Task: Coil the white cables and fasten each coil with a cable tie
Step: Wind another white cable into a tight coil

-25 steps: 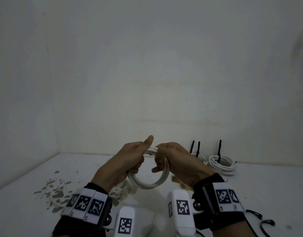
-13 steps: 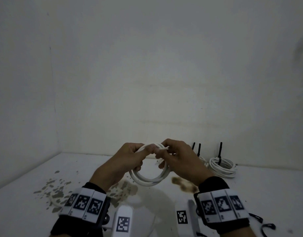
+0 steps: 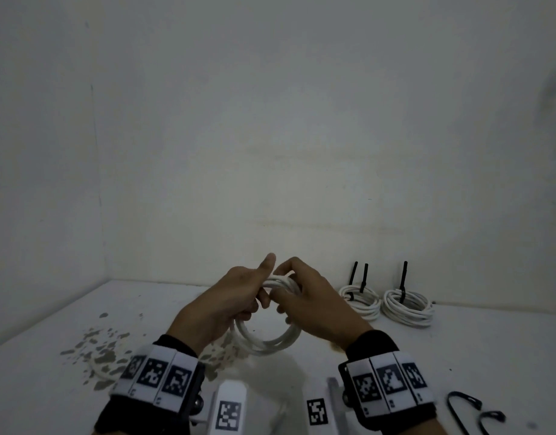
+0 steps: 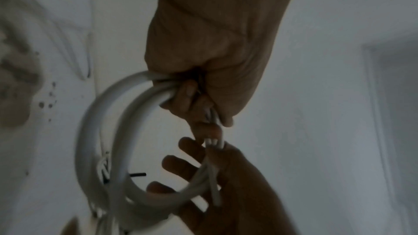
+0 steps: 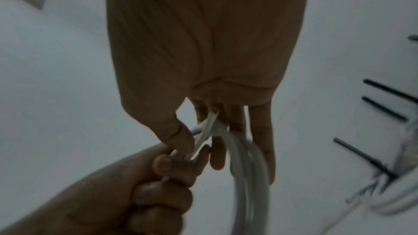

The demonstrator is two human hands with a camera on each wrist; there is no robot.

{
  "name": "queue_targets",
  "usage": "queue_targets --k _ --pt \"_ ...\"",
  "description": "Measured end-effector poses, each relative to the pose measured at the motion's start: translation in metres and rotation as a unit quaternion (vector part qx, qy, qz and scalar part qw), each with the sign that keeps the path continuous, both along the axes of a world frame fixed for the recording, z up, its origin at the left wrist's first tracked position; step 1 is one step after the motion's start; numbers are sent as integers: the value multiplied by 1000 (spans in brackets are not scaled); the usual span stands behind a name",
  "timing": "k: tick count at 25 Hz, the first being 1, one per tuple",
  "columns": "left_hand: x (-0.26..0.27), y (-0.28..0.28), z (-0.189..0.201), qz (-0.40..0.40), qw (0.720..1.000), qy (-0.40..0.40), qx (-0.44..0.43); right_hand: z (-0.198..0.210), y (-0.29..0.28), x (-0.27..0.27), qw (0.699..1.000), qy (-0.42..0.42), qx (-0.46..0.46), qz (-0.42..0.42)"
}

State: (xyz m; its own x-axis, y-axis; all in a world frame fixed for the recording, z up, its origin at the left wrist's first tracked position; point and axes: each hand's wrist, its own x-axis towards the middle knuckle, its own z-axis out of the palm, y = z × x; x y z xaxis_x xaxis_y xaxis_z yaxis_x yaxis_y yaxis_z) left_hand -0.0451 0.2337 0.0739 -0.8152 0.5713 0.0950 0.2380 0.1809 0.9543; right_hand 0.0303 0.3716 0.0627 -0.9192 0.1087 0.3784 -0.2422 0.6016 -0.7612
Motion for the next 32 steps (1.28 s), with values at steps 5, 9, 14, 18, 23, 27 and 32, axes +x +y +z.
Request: queue_targets --k 5,9,14,18,23,27,32 --pt "-4 -2 4 -26 993 -75 85 4 -6 -3 986 34 -164 9" --pt "-6 1 0 -24 972 -180 146 4 2 -5 978 97 -177 -55" --pt "-1 12 -4 -34 926 -293 234 1 2 -6 987 116 -91 -72" --pt "1 11 -1 24 966 -196 165 8 5 -2 991 13 -131 -20" --pt "7 11 4 -4 984 -124 127 18 10 2 871 -124 -469 72" --pt "13 6 8 -87 959 -204 176 20 16 3 877 -94 -470 23" --pt "13 2 -2 -120 942 -216 228 29 21 5 876 -22 -482 -24"
